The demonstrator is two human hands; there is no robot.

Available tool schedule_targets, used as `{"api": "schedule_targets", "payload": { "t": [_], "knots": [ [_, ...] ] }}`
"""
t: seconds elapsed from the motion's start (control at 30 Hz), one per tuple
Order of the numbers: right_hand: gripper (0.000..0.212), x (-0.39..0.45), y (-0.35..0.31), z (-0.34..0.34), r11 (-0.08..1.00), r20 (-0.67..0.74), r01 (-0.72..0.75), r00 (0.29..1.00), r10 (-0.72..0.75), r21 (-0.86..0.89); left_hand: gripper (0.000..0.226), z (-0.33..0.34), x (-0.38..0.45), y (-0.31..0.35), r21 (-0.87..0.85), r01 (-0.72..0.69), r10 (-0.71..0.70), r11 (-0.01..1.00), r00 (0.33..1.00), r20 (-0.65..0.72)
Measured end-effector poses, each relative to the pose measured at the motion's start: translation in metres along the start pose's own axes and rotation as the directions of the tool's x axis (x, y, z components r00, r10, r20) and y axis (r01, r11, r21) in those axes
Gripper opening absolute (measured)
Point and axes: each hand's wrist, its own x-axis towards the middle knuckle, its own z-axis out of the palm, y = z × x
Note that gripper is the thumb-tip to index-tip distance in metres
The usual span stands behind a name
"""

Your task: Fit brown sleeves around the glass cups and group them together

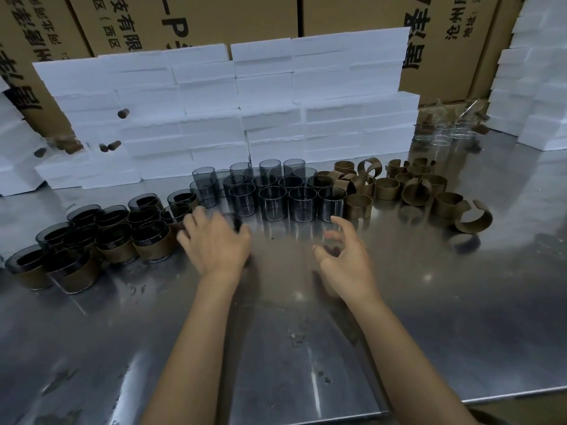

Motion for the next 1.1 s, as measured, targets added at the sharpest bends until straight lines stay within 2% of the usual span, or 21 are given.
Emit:
{"api": "schedule_targets", "payload": {
  "t": [0.13, 0.27, 0.43, 0.53, 0.77, 0.87, 0.97, 1.03, 1.1],
  "knots": [
    [0.057, 0.001, 0.0, 0.001, 1.0, -0.01, -0.012, 1.0, 0.012, -0.021, 0.055, -0.005, 0.029, -0.016, 0.156, 0.026, -0.033, 0.987, 0.999, 0.042],
    [0.051, 0.004, 0.001, 0.004, 0.999, -0.014, -0.004, 1.0, 0.003, -0.047, 0.053, -0.007, 0.065, -0.013, 0.204, -0.064, 0.052, 0.977, 0.996, 0.067],
    [0.049, 0.006, 0.002, 0.005, 0.996, -0.007, 0.01, 1.0, -0.011, -0.093, 0.052, -0.003, 0.113, -0.004, 0.336, -0.12, 0.035, 0.934, 0.968, 0.248],
    [0.049, 0.009, 0.003, 0.006, 0.993, -0.012, 0.014, 1.0, -0.016, -0.119, 0.048, 0.005, 0.133, -0.005, 0.315, -0.107, 0.0, 0.943, 0.947, 0.32],
    [0.045, 0.011, 0.004, 0.01, 0.991, -0.03, 0.034, 0.999, -0.039, -0.133, 0.034, 0.018, 0.151, -0.01, 0.28, -0.105, 0.035, 0.954, 0.969, 0.246],
    [0.045, 0.011, 0.003, 0.01, 0.992, -0.027, 0.03, 0.999, -0.034, -0.125, 0.029, 0.016, 0.147, -0.009, 0.185, -0.114, 0.094, 0.976, 0.989, 0.114],
    [0.044, 0.01, 0.002, 0.008, 0.994, -0.02, 0.024, 0.999, -0.026, -0.11, 0.027, 0.009, 0.135, -0.001, -0.078, -0.115, 0.109, 0.99, 0.991, -0.073],
    [0.042, 0.009, 0.001, 0.007, 0.995, -0.019, 0.021, 1.0, -0.023, -0.096, 0.023, 0.001, 0.123, 0.008, -0.318, -0.163, 0.111, 0.934, 0.979, -0.174],
    [0.041, 0.009, 0.001, 0.006, 0.997, -0.028, 0.03, 0.999, -0.032, -0.074, 0.021, -0.01, 0.106, 0.019, -0.486, -0.213, 0.107, 0.847, 0.966, -0.237]
  ]
}}
